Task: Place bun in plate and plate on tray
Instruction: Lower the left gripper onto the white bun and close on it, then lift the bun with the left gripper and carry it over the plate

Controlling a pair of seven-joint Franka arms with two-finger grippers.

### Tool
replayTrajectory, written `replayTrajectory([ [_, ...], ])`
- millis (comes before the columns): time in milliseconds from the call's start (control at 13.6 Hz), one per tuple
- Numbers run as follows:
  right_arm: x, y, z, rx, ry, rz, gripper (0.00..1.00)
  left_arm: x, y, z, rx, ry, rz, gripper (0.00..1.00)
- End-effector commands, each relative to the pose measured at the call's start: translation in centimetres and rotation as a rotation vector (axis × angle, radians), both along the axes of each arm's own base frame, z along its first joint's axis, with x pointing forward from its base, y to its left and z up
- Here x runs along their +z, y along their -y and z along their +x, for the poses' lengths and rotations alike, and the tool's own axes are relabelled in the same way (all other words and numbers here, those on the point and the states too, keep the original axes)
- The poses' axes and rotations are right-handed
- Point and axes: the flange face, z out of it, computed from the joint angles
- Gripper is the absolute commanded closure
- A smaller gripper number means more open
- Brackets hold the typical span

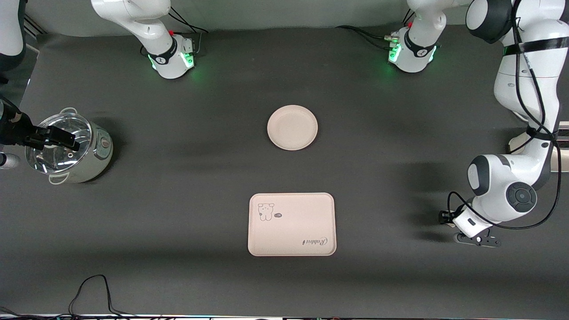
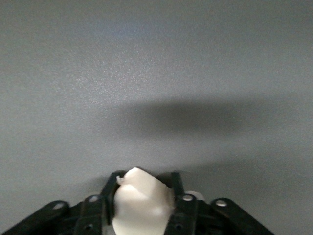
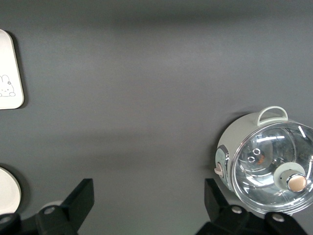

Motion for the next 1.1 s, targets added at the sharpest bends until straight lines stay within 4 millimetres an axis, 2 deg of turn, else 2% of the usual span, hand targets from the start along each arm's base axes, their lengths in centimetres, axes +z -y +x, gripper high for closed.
replayTrajectory([
  [0, 0.0, 0.2, -0.2, 0.004, -0.01, -0.017, 0.0, 3.3, 0.1, -0.5, -0.002, -0.048, 0.011, 1.0],
  [147, -0.2, 0.2, -0.2, 0.003, -0.013, -0.017, 0.0, 9.3, 2.7, -0.9, -0.008, -0.113, -0.02, 1.0],
  [294, -0.2, 0.2, -0.2, 0.003, -0.013, -0.016, 0.0, 15.0, 7.0, -2.4, 0.051, -0.175, -0.129, 1.0],
  [441, -0.2, 0.2, -0.3, 0.003, -0.013, -0.017, 0.0, 20.1, 12.5, -4.2, 0.084, -0.188, -0.144, 1.0],
  [515, -0.2, 0.2, -0.3, 0.003, -0.013, -0.017, 0.0, 22.4, 15.9, -5.5, 0.109, -0.192, -0.134, 1.0],
  [588, -0.2, 0.2, -0.3, 0.003, -0.013, -0.017, 0.0, 24.1, 20.2, -7.4, 0.15, -0.187, -0.12, 1.0],
  [735, -0.2, 0.2, -0.3, 0.003, -0.013, -0.016, 0.0, 25.8, 29.1, -11.3, 0.223, -0.17, -0.096, 1.0],
  [809, -0.2, 0.2, -0.3, 0.003, -0.013, -0.016, 0.0, 25.9, 32.2, -12.6, 0.284, -0.163, -0.086, 1.0],
  [956, -0.2, 0.2, -0.3, 0.003, -0.013, -0.017, 0.0, 25.3, 38.3, -16.0, 0.26, -0.13, -0.045, 1.0],
  [1029, -0.2, 0.2, -0.3, 0.003, -0.013, -0.017, 0.0, 24.0, 40.8, -17.8, 0.269, -0.109, -0.014, 1.0],
])
